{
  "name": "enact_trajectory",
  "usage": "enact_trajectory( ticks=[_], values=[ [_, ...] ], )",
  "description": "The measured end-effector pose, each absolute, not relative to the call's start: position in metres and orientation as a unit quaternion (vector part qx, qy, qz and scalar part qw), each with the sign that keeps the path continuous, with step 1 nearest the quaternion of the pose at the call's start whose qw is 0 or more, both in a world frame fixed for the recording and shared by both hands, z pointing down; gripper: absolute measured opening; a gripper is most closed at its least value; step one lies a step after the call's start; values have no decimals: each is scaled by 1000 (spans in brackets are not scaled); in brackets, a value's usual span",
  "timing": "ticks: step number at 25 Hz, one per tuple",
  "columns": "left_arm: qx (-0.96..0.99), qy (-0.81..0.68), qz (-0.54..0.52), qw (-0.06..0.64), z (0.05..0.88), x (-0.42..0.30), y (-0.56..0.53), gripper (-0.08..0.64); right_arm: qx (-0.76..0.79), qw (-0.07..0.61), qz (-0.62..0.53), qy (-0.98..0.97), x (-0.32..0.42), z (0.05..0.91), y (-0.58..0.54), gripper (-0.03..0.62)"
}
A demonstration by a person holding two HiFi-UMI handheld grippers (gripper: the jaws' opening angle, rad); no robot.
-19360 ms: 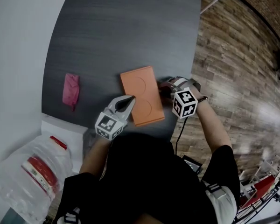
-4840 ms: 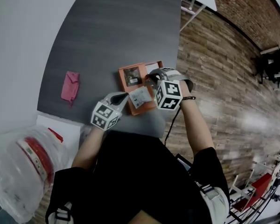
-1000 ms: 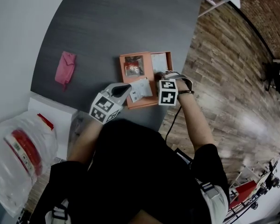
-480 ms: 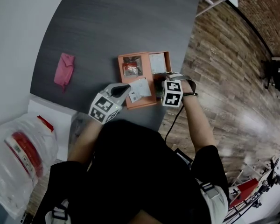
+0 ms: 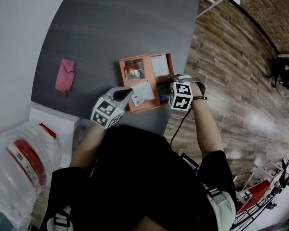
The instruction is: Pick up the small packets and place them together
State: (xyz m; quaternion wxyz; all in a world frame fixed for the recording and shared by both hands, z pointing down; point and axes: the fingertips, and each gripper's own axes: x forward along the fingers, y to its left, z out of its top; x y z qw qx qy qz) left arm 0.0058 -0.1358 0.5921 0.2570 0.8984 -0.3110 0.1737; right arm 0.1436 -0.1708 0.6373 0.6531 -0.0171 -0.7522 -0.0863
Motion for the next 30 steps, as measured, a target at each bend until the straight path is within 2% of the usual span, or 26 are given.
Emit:
enact_trajectory(
  ticks=[13, 23, 30],
  values=[
    [905, -308, 165, 242, 578, 0, -142, -2, 114, 603, -157, -774, 133, 557, -200, 3],
    [909, -311, 161, 226, 568, -13, -135, -2, 159, 544, -233, -790, 79, 502, -200, 4],
    [910, -313, 161, 220, 562, -22, -124, -2, 164, 515, -271, -797, 36, 502, -184, 3]
  ],
)
